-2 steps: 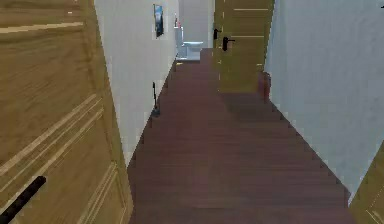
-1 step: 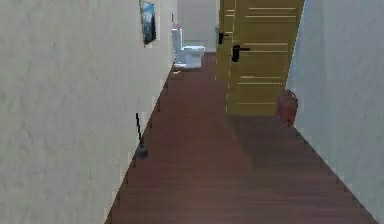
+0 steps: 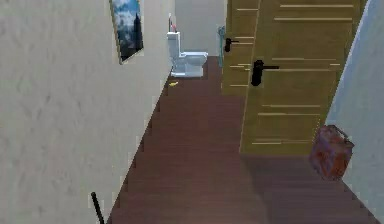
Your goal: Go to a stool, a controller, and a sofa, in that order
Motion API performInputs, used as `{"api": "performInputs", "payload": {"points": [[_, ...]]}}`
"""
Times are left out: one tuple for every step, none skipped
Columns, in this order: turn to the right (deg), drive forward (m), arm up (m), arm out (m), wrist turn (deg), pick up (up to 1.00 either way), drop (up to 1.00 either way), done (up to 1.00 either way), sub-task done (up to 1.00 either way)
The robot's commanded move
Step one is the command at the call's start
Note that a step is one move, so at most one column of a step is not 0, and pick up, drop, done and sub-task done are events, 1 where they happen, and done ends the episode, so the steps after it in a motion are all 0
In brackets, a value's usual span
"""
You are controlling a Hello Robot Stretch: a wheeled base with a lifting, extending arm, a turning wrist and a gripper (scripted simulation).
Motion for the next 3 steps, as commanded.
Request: {"api": "performInputs", "payload": {"points": [[0.0, 1.0, 0.0, 0.0, 0.0, 0.0, 0.0, 0.0, 0.0], [-6.0, 0.0, 0.0, 0.0, 0.0, 0.0, 0.0, 0.0, 0.0], [0.0, 0.75, 0.0, 0.0, 0.0, 0.0, 0.0, 0.0, 0.0]]}}
